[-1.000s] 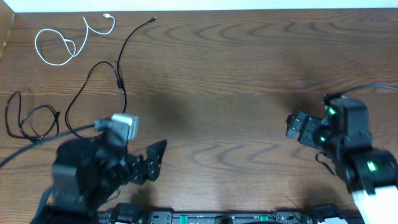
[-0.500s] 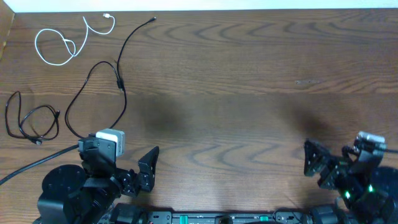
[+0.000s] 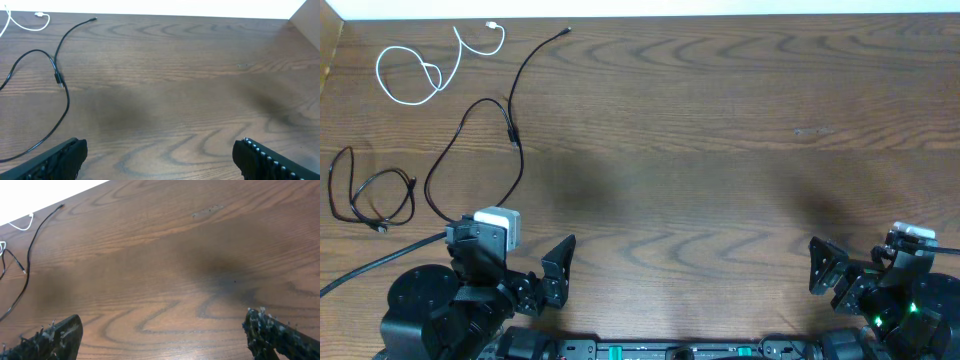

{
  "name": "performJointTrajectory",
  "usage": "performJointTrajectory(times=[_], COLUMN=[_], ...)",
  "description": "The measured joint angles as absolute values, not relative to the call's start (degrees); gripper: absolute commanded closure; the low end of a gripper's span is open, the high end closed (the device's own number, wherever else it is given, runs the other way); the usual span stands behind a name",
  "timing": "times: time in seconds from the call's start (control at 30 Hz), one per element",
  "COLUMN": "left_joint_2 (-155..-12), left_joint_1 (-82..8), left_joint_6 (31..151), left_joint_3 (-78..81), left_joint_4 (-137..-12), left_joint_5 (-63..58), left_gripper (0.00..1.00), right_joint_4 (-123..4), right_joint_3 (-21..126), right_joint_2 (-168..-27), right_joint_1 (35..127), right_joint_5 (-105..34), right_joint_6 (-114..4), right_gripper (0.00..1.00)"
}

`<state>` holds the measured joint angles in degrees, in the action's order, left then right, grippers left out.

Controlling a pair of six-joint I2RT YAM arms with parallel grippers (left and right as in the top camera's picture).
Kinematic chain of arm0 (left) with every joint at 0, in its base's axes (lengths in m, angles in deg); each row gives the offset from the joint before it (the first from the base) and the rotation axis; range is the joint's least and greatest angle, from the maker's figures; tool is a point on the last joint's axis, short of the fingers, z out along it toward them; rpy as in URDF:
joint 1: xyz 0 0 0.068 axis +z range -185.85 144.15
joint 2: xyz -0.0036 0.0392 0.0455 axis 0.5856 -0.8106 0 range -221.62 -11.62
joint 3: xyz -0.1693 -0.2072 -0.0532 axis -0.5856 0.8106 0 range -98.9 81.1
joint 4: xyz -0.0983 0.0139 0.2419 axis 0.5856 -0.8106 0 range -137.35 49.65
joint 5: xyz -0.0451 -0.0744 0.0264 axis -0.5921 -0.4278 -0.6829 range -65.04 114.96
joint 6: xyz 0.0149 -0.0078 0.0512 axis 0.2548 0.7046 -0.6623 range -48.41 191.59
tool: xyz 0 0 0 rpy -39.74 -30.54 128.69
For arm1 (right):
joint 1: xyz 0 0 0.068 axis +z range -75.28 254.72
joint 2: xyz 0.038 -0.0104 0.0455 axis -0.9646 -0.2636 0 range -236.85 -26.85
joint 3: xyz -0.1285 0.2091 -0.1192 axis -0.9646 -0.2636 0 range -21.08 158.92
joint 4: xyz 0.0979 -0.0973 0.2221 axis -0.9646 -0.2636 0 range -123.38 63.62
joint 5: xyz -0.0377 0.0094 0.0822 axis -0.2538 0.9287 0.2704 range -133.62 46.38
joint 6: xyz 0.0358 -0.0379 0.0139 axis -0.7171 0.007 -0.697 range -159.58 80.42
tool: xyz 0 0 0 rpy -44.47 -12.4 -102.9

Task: Untangle cables

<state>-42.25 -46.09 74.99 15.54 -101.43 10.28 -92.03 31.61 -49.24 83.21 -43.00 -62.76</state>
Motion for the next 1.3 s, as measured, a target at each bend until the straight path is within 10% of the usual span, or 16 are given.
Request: performJointTrajectory(times=[1.3], left_joint_2=[-42.25], left_joint_1=[-46.09], left_joint_6=[74.99], left_joint_3=[15.54], left_joint_4=[-101.43], left_joint_5=[10.28], left_gripper=[0.02], right_joint_4=[-80.79], right_joint_3=[24.87], right_joint_2=[-41.00], right_joint_1=[80.21], right_joint_5=[-48.46], right_joint_6=[-55.22], right_gripper=[0.01])
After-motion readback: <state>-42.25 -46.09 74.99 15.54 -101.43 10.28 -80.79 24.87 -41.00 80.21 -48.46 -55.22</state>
